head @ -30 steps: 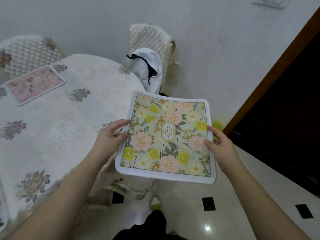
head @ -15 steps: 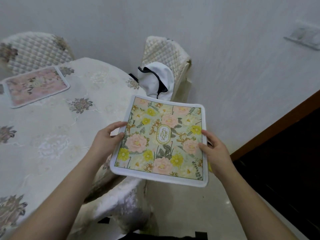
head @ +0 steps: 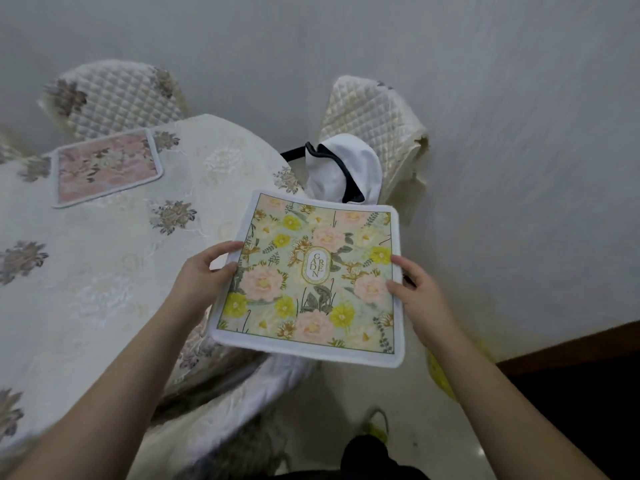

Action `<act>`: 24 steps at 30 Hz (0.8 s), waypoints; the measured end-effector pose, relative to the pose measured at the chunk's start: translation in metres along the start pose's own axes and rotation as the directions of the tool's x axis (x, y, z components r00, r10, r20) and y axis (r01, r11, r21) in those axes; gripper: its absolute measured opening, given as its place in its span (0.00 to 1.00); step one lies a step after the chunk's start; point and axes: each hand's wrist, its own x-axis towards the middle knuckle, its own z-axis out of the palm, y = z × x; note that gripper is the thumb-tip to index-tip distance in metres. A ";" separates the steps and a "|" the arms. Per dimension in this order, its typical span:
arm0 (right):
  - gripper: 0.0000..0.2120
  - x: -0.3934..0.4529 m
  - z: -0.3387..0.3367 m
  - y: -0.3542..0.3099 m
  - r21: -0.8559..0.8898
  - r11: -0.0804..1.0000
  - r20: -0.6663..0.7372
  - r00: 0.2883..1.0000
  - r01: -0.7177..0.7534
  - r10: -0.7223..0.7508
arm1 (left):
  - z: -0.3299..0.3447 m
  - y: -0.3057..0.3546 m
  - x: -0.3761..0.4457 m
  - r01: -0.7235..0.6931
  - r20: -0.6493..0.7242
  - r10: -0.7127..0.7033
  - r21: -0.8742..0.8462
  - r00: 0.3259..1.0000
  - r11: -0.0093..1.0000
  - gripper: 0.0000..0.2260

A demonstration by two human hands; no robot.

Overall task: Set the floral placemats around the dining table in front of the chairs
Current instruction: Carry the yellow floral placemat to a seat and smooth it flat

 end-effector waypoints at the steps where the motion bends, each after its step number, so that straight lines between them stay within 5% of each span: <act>1: 0.21 0.011 -0.004 -0.002 0.007 1.000 0.026 1.000 0.002 -0.002 | 0.006 0.002 0.004 0.013 -0.028 -0.013 0.001 1.000 1.000 0.15; 12: 0.19 0.113 -0.037 -0.024 -0.033 0.999 0.256 0.966 -0.035 0.043 | 0.056 0.024 0.018 0.110 -0.227 -0.104 0.017 0.968 0.994 0.14; 24: 0.19 0.186 0.071 -0.044 -0.204 0.978 0.522 0.849 0.035 0.078 | 0.005 -0.017 0.039 0.192 -0.484 -0.224 -0.115 0.846 0.975 0.12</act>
